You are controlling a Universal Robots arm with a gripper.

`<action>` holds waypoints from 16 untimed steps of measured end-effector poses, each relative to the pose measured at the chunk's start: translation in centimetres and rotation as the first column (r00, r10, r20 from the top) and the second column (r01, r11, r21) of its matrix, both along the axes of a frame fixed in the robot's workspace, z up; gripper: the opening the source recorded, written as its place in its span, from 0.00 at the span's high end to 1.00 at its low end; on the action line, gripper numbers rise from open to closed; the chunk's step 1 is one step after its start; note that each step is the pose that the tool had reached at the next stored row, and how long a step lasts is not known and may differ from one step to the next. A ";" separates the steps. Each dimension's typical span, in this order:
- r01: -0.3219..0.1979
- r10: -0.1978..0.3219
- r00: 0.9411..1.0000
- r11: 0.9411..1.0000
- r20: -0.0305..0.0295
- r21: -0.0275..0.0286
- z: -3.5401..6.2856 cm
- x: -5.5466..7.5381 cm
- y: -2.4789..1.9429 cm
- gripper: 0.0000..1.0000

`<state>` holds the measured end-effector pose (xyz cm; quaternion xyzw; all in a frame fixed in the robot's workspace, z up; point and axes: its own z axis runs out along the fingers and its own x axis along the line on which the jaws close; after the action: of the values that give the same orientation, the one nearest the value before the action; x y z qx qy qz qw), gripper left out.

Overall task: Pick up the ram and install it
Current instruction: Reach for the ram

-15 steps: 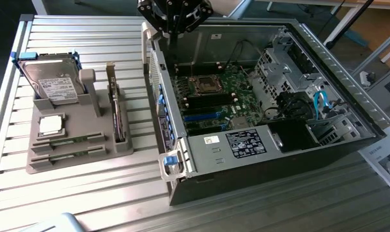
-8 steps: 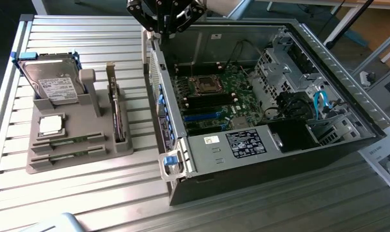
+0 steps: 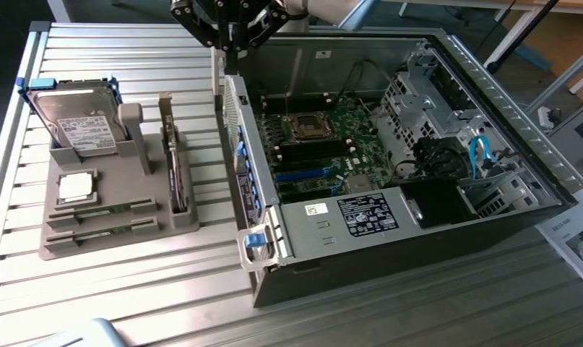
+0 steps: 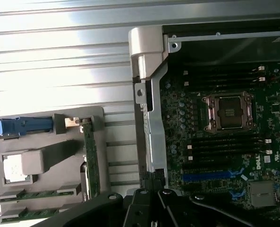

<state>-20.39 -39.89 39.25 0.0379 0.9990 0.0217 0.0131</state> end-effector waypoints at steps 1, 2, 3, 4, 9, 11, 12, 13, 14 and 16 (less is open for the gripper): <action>0.000 0.000 1.000 1.000 0.000 0.000 0.00 -0.2 0.00 0.90; 0.000 0.000 1.000 1.000 0.000 0.000 -0.01 -0.4 0.00 0.90; 0.000 0.000 1.000 1.000 0.000 0.000 0.00 -0.6 0.00 0.90; 0.000 0.000 1.000 1.000 0.000 0.000 -0.01 -1.0 0.00 0.90; 0.000 0.000 1.000 1.000 0.000 0.000 -0.02 -2.0 0.00 0.90; 0.000 0.000 1.000 1.000 0.000 0.000 -0.01 -2.7 0.00 0.90; 0.000 0.000 1.000 1.000 0.000 0.000 -0.02 -3.0 0.00 0.90; 0.000 0.000 1.000 1.000 0.000 0.000 -0.02 -3.4 0.00 0.90; 0.000 0.000 1.000 1.000 0.000 0.000 -0.02 -4.0 0.00 0.90; 0.000 0.000 1.000 1.000 0.000 0.000 -0.03 -4.9 0.00 0.90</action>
<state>-25.24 -39.89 39.22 0.0379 0.9990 0.0217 0.0131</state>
